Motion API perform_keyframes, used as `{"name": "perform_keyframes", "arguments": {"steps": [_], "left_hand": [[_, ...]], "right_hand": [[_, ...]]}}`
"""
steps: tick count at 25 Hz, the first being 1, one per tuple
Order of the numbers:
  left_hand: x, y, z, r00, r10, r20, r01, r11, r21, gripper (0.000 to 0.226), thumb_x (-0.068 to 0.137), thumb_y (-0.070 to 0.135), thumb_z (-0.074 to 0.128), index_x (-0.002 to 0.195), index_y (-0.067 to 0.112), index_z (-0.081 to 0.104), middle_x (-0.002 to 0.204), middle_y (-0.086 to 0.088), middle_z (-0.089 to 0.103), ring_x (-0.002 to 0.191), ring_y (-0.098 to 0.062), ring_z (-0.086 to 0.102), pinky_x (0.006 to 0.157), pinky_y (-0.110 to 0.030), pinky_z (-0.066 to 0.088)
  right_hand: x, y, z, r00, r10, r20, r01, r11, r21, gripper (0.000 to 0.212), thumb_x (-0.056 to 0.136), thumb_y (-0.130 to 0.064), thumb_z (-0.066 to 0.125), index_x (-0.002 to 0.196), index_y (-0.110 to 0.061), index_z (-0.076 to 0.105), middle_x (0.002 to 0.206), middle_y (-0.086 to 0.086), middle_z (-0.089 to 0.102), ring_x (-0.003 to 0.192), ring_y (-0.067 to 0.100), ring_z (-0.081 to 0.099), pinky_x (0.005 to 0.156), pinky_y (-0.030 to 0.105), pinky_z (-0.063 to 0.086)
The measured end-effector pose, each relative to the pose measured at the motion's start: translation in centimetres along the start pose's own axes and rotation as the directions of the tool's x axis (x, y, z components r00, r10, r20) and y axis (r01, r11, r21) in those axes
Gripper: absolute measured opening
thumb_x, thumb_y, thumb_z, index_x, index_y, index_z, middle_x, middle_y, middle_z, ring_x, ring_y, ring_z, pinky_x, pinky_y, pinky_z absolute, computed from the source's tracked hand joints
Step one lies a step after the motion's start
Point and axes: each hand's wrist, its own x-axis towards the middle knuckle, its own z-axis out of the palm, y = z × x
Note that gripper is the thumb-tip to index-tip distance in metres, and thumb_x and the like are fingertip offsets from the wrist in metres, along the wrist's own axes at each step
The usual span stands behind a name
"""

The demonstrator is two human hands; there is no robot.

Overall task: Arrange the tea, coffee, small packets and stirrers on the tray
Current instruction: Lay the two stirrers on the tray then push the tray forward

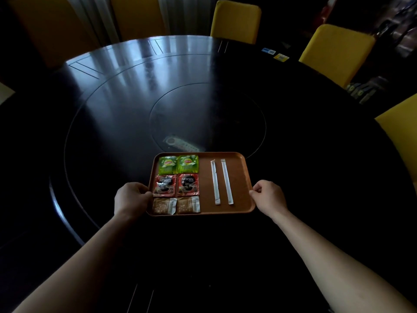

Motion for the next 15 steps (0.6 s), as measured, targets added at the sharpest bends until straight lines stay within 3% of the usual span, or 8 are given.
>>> {"name": "perform_keyframes", "arguments": {"steps": [6,12,15], "left_hand": [[7.3,3.7,1.2,0.999,0.050,0.009,-0.050,0.998,0.044,0.011,0.071,0.011,0.069,0.066,0.016,0.077,0.064,-0.001,0.073,0.065,-0.017,0.069,0.064,-0.033,0.058],[13.3,6.1,3.0,0.996,0.084,-0.019,-0.083,0.994,0.066,0.013,0.073,0.010,0.069,0.064,0.016,0.075,0.063,0.002,0.071,0.061,-0.011,0.066,0.051,-0.023,0.043],[15.6,7.0,3.7,0.993,0.109,-0.034,-0.105,0.990,0.094,0.014,0.073,0.009,0.068,0.064,0.017,0.074,0.064,0.003,0.070,0.062,-0.011,0.065,0.053,-0.024,0.043]], "right_hand": [[6.7,-1.5,-0.1,0.999,0.035,-0.023,-0.033,0.998,0.054,0.014,0.084,-0.024,0.068,0.072,-0.019,0.063,0.076,0.001,0.067,0.074,0.020,0.063,0.064,0.028,0.046],[13.5,-3.2,0.4,0.999,0.019,-0.045,-0.017,0.999,0.035,0.013,0.085,-0.025,0.067,0.075,-0.018,0.063,0.080,0.004,0.069,0.078,0.024,0.065,0.070,0.033,0.053],[15.8,-3.4,0.8,0.999,-0.003,-0.054,0.005,1.000,0.023,0.012,0.086,-0.025,0.066,0.077,-0.017,0.063,0.082,0.006,0.069,0.080,0.025,0.065,0.072,0.035,0.054]]}}
